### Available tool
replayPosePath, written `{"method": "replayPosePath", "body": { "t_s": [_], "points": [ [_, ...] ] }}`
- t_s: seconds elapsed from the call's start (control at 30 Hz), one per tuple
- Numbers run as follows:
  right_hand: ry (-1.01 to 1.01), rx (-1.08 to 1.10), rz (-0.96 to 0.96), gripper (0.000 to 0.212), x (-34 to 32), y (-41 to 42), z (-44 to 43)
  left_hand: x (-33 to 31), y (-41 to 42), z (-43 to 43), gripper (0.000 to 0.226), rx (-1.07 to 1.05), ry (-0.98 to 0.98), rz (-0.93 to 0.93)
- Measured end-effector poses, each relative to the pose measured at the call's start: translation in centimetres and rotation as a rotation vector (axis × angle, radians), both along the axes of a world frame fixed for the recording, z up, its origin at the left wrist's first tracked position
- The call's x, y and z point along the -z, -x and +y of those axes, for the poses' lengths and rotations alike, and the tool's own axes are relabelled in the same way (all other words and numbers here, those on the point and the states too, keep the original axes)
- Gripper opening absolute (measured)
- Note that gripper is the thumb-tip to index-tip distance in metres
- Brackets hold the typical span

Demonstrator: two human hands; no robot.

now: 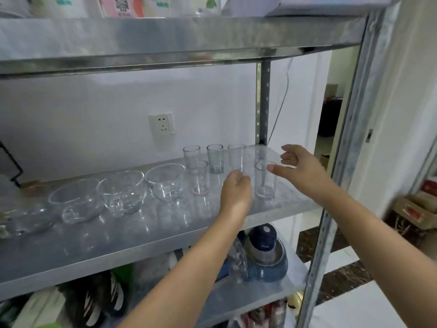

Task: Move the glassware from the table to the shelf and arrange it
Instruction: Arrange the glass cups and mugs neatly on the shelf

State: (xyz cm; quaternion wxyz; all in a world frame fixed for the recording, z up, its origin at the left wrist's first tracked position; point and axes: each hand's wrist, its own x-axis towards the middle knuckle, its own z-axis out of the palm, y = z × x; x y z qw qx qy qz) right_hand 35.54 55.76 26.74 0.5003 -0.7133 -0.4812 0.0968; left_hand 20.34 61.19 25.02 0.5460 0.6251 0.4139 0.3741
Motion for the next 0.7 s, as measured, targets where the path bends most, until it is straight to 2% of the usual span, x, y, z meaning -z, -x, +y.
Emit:
{"method": "replayPosePath", "body": {
  "t_s": [0.27,0.43,0.7],
  "points": [
    [0.104,-0.046,0.135,0.082,4.3,-0.4,1.5,-0.2,-1.7,-1.0,0.030,0.006,0.039,-0.004],
    [0.080,-0.060,0.100,0.074,4.9,-0.4,2.2,-0.5,-2.0,-1.3,0.041,0.013,0.046,0.033],
    [0.036,-0.070,0.022,0.055,4.0,1.1,4.4,-0.6,-1.0,-0.4,0.037,0.034,-0.017,0.030]
  ]
}}
